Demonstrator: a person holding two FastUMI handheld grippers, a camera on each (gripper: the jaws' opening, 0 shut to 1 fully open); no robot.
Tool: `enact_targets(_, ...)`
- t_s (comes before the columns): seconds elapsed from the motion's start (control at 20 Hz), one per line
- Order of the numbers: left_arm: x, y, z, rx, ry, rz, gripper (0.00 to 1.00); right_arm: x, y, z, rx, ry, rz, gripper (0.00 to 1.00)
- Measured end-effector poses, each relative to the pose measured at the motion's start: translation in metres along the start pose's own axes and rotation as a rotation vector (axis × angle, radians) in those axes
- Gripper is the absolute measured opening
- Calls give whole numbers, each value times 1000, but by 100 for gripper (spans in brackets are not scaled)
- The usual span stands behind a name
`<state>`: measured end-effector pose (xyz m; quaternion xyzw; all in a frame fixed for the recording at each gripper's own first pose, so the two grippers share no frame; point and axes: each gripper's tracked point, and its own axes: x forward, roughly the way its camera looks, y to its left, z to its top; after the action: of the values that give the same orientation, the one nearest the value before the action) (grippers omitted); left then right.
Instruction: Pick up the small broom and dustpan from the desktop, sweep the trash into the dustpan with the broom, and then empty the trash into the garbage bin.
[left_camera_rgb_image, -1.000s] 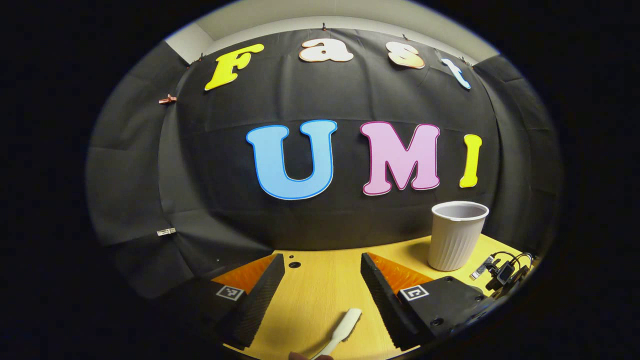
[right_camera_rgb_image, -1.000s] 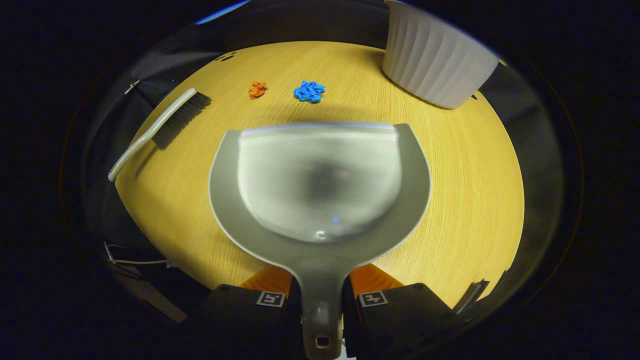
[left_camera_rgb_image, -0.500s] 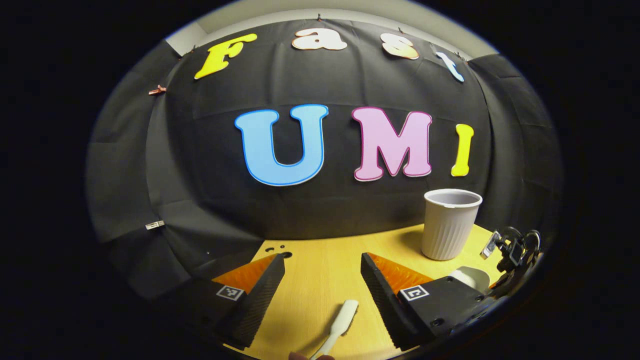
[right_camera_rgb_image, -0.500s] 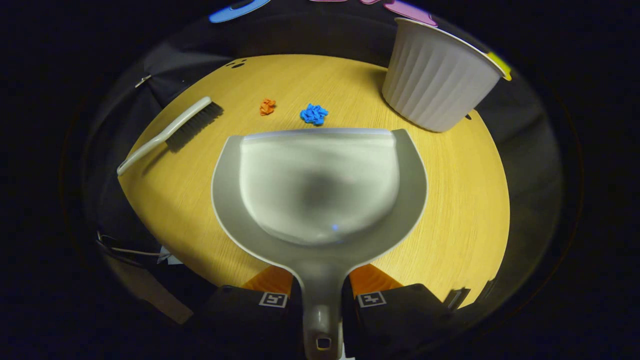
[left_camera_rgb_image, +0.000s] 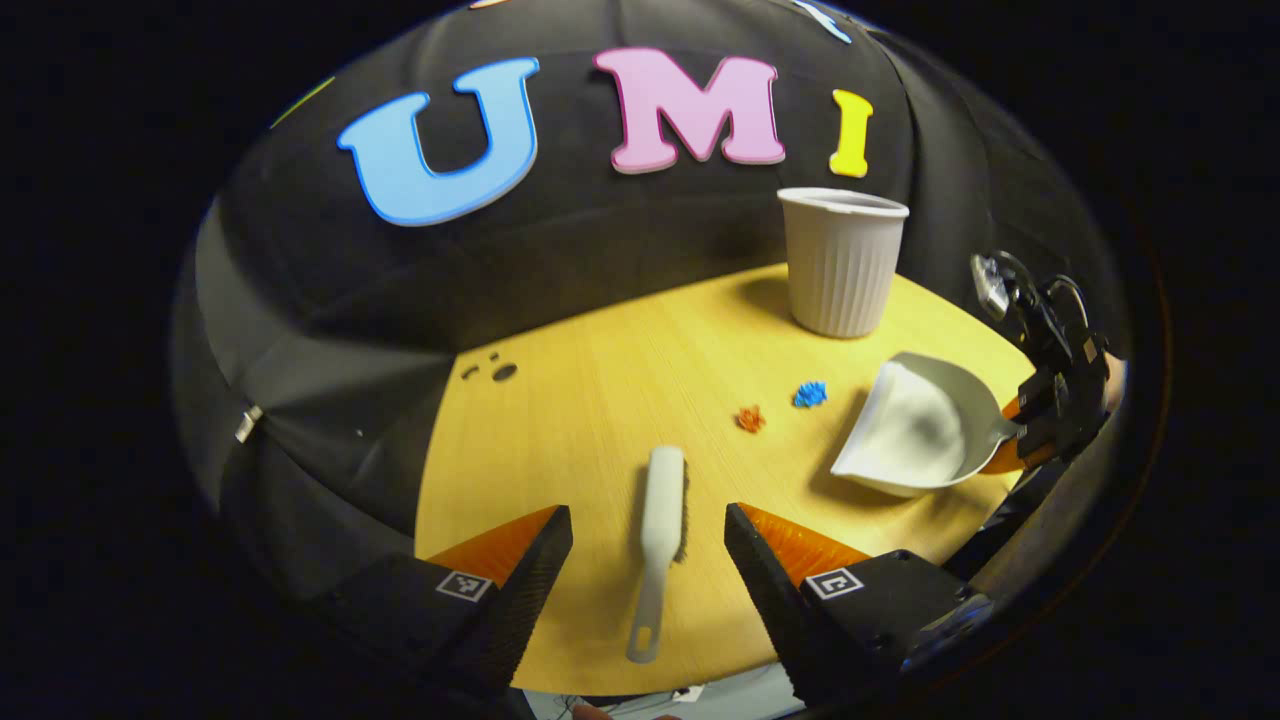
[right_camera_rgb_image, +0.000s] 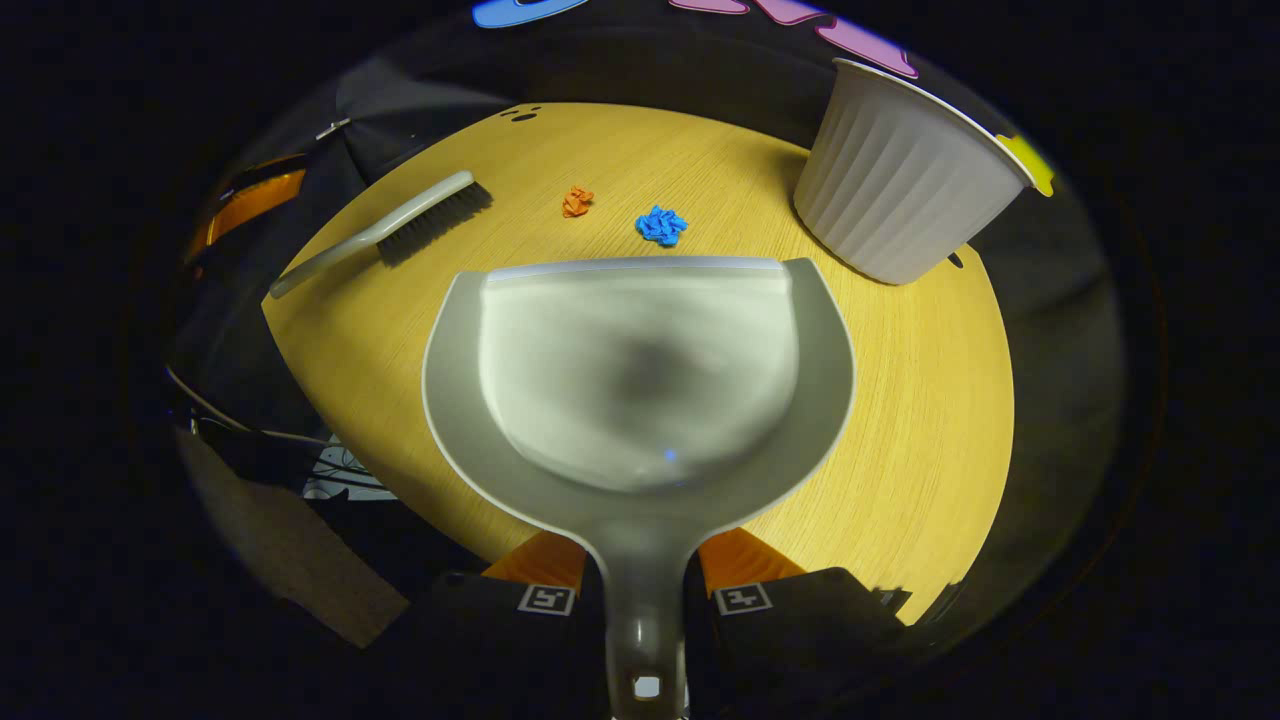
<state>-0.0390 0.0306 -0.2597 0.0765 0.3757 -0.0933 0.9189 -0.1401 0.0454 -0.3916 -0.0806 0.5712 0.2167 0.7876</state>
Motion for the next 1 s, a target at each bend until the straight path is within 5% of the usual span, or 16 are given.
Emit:
enact_targets(0.15,24,-10,-35,-11,125,-56,98,-4,-3,-2,-8,-2,4,36)
enact_targets(0.45,67,7,-87,20,331,-36,96,-8,-5,-7,-10,-4,12,36)
enact_targets(0.8,104,9,-122,-23,491,-50,83,-8,-7,-10,3,14,12,36)
enact_targets(1.0,112,3,-118,-11,504,-80,54,-9,-8,-7,-2,26,15,36)
